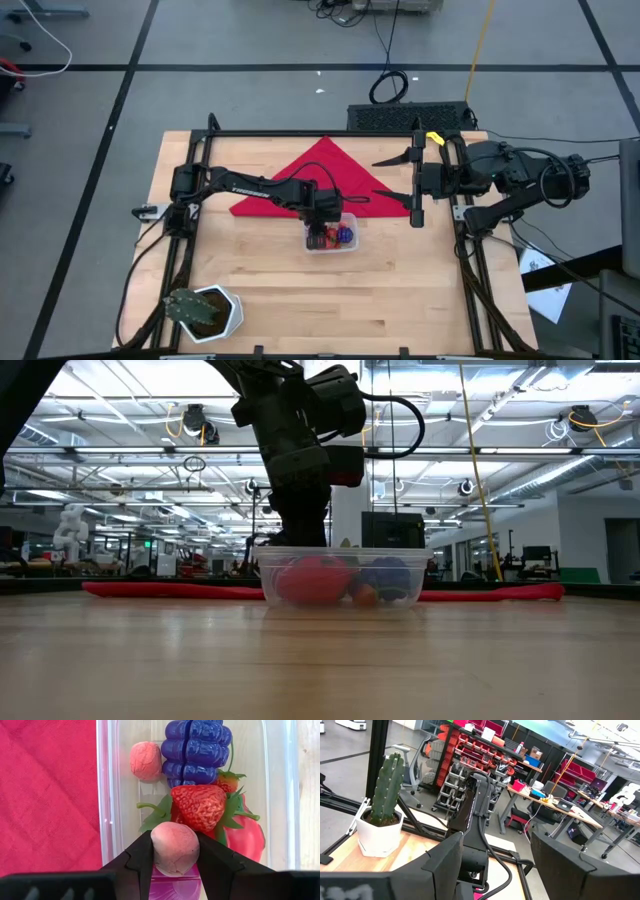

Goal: Pick and placing Produce into tupperware
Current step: Put the pink peach in the transparent bin

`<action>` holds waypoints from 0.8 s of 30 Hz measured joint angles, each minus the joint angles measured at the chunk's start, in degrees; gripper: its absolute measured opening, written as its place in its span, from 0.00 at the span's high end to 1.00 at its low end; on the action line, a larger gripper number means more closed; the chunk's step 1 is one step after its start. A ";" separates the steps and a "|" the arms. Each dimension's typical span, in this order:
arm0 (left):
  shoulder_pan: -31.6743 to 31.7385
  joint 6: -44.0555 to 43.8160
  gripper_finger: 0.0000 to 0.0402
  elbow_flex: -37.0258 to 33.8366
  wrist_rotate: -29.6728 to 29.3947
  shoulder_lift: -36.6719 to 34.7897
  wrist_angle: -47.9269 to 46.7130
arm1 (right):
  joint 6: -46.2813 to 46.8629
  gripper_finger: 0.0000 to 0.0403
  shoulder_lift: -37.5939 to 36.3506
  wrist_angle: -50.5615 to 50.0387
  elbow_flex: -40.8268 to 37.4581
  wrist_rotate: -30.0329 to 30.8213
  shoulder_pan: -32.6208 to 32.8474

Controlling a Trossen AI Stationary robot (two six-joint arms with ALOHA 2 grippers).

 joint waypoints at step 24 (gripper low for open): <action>0.00 0.06 0.68 0.00 0.00 0.00 0.02 | 0.02 0.43 0.00 -0.87 0.00 -0.13 0.00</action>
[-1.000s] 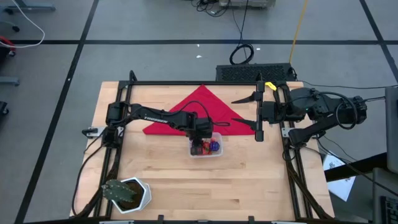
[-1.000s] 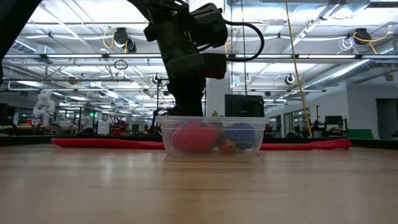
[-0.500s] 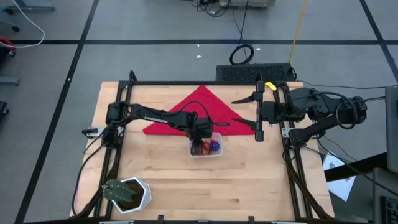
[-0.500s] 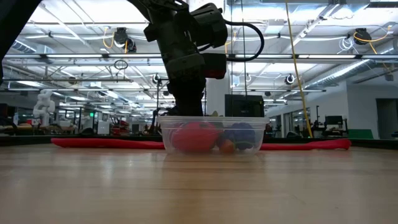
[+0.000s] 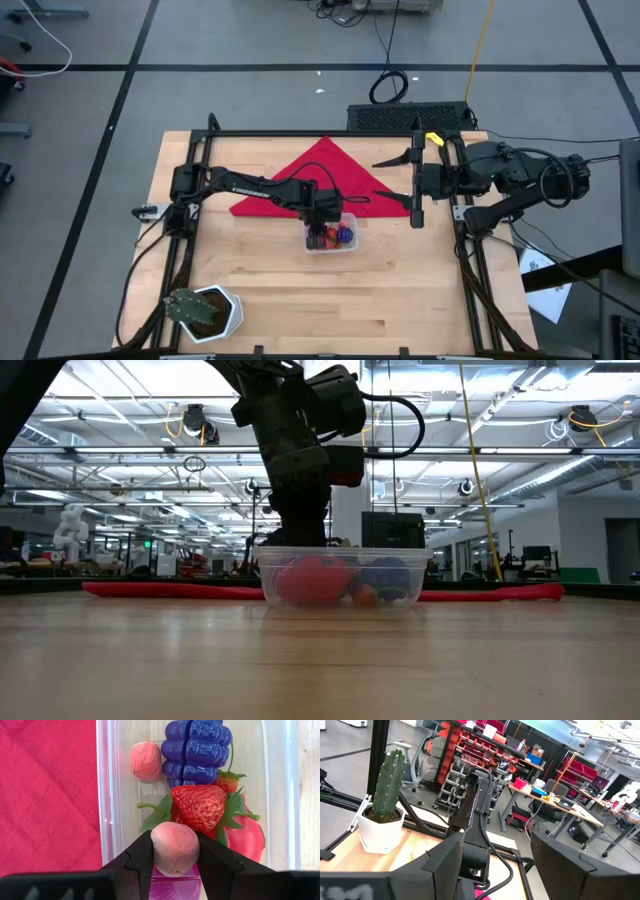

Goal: Pick and placing Produce into tupperware
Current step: Put the pink peach in the transparent bin

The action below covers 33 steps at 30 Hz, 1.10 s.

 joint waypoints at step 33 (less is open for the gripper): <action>-0.17 0.71 0.32 0.04 -0.09 0.00 -0.21 | 1.55 0.43 0.00 0.09 -0.02 -0.04 -0.02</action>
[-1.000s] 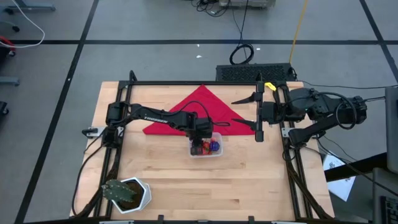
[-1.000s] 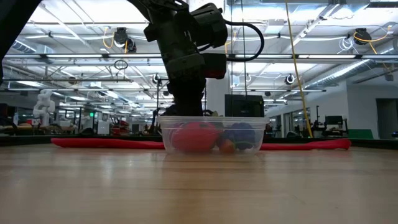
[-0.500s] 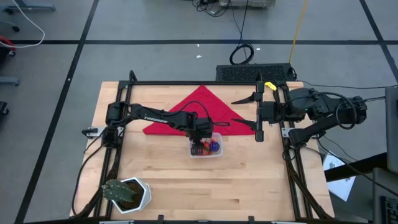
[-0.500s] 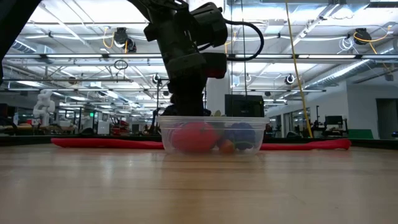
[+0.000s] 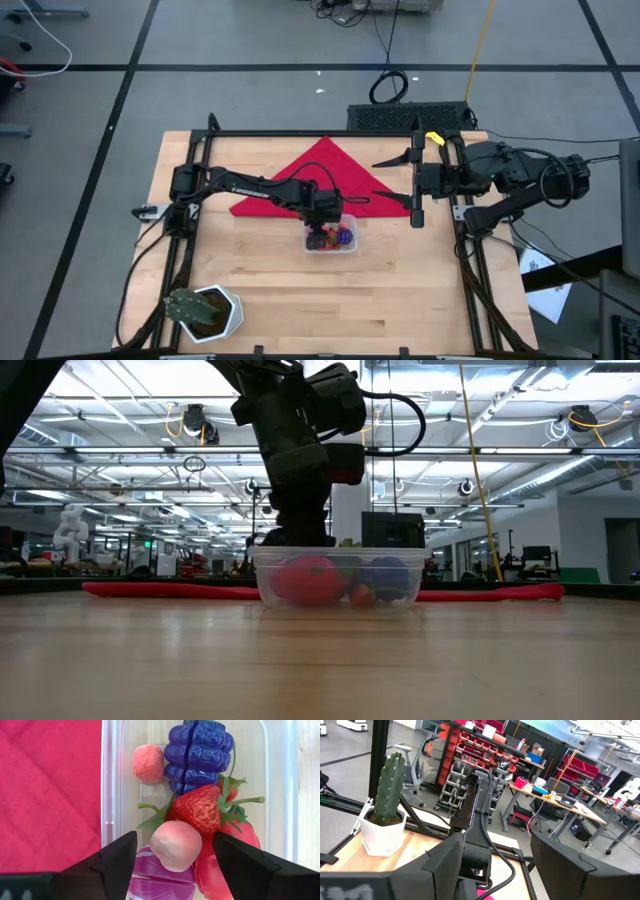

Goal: Pick and placing Produce into tupperware
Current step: Put the pink peach in the transparent bin, then return to Home Position

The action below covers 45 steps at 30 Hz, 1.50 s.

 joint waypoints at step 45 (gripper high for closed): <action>-8.21 -5.04 0.32 23.57 -2.06 -0.90 -33.72 | -0.03 0.43 -0.02 0.16 0.00 -0.02 0.02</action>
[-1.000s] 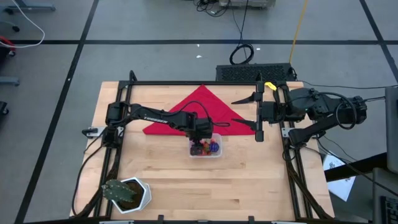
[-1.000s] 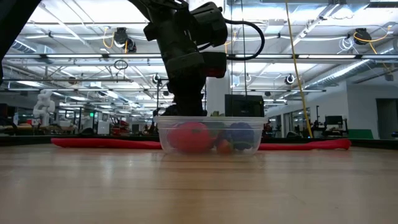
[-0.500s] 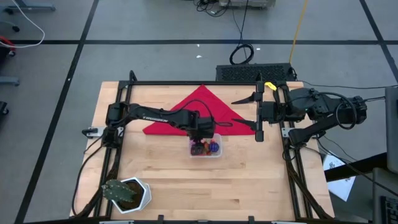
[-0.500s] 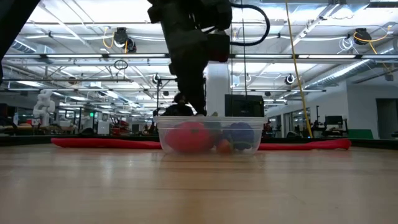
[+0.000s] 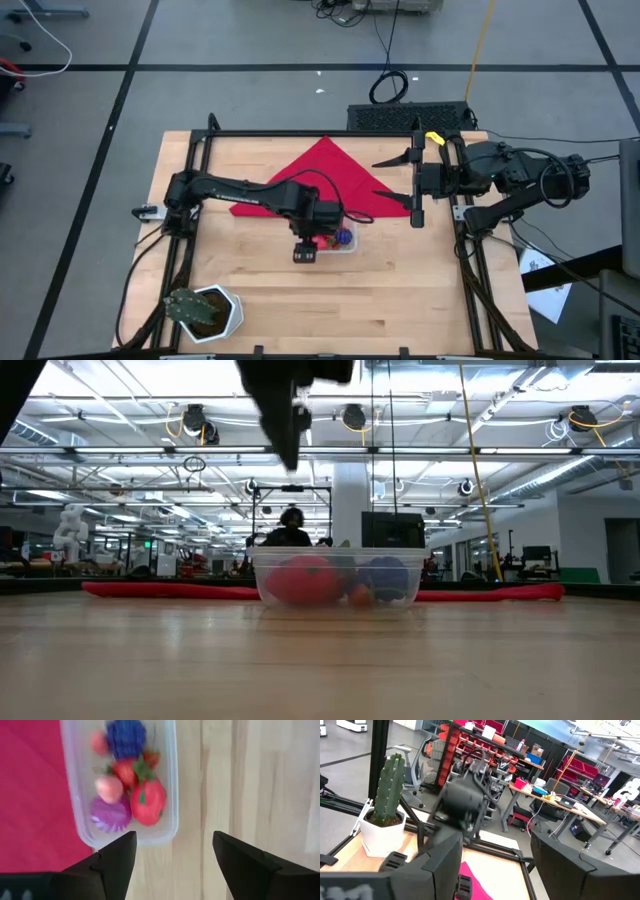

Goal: Pick and placing Produce into tupperware
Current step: Return to Home Position

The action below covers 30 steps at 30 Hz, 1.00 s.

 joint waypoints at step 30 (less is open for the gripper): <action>-7.99 -1.95 0.33 10.13 -16.04 -41.85 3.60 | 4.32 0.43 -11.84 -3.52 -0.02 -0.02 0.00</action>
